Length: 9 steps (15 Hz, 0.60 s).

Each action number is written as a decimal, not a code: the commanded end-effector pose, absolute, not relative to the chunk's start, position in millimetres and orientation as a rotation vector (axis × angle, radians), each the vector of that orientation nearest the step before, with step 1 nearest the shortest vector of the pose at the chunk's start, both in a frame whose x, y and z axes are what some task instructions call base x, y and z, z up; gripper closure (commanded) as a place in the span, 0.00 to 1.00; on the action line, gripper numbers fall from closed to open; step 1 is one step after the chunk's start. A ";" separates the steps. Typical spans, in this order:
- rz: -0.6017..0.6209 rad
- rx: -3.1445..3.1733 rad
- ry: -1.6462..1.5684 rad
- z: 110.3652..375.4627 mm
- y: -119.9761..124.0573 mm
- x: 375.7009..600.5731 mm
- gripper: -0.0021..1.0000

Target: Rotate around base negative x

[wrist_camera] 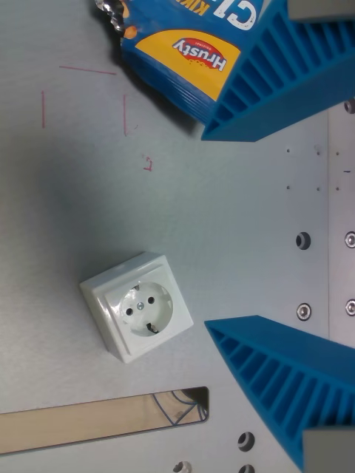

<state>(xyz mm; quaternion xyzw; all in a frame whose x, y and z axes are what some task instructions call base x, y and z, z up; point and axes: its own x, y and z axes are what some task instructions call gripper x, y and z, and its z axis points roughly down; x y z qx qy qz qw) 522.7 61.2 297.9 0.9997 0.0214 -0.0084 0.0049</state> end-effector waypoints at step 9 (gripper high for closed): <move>-0.024 3.011 0.063 299.2 61.2 522.8 0.00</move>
